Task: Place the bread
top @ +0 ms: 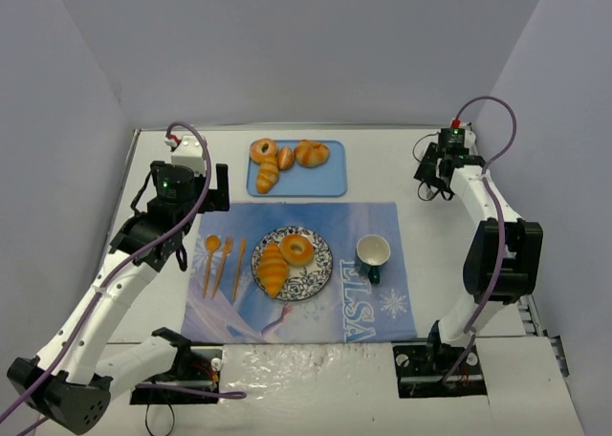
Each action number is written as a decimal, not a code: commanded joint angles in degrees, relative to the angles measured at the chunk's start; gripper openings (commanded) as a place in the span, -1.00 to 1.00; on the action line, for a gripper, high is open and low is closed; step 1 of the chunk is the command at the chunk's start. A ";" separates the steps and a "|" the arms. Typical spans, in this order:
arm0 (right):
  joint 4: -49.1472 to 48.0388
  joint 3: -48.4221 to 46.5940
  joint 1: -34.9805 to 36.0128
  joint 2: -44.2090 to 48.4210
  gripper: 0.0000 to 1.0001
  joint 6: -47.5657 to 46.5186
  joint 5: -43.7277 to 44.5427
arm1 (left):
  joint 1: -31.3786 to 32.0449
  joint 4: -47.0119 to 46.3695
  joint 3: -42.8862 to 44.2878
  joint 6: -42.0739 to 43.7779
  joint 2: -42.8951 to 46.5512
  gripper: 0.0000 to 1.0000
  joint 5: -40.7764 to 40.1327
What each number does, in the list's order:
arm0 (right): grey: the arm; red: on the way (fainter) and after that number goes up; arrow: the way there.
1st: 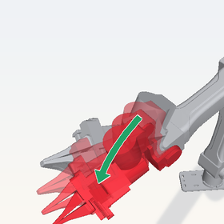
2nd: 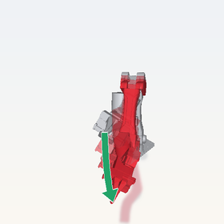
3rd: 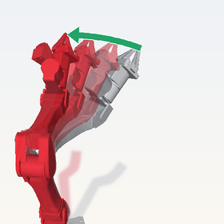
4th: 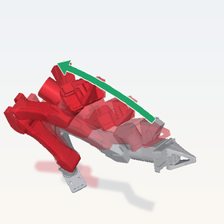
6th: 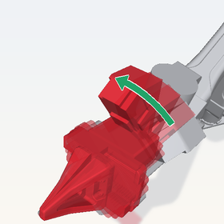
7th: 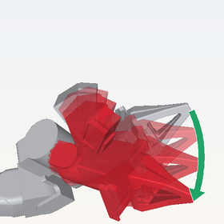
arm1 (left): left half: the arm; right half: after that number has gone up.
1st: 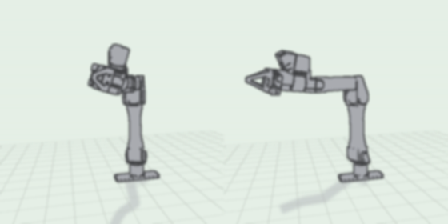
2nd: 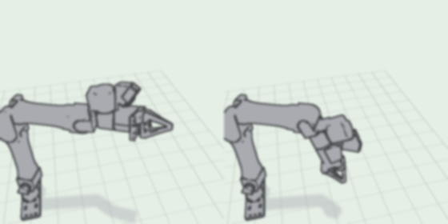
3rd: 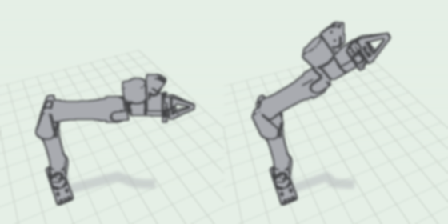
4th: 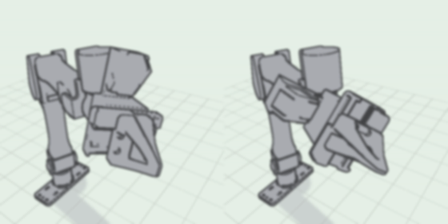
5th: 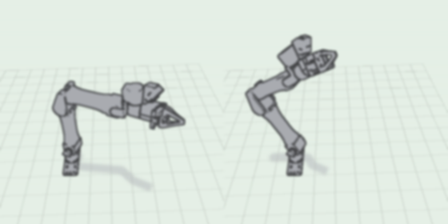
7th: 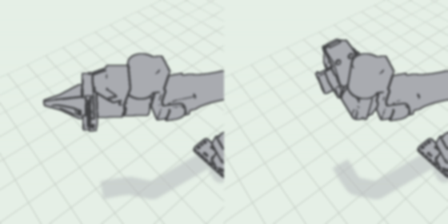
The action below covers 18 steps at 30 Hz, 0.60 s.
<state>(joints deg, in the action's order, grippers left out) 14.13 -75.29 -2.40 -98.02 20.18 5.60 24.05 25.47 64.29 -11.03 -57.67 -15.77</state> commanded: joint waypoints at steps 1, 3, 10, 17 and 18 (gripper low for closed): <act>-4.45 -5.63 -2.20 -4.78 0.15 1.24 -0.80 | 0.38 -2.89 2.25 0.74 1.16 0.94 -0.90; -4.61 -7.31 -2.46 -8.98 0.15 1.44 -0.85 | 0.44 -2.97 2.15 0.80 1.21 0.94 -1.07; -5.34 -8.47 -2.70 -15.43 0.15 2.23 -2.96 | 0.38 -2.97 2.15 0.92 1.24 0.94 -1.19; -7.06 -5.30 -2.79 -16.89 0.25 3.03 -2.88 | 0.47 -2.97 2.15 0.92 1.16 0.94 -1.11; -7.02 -5.14 -2.79 -17.09 0.28 3.03 -2.88 | 0.47 -2.97 2.15 0.92 1.16 0.94 -1.11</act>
<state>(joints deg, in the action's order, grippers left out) 10.00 -80.89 -5.21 -116.11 22.29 2.55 24.12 25.47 64.29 -10.87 -57.63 -15.99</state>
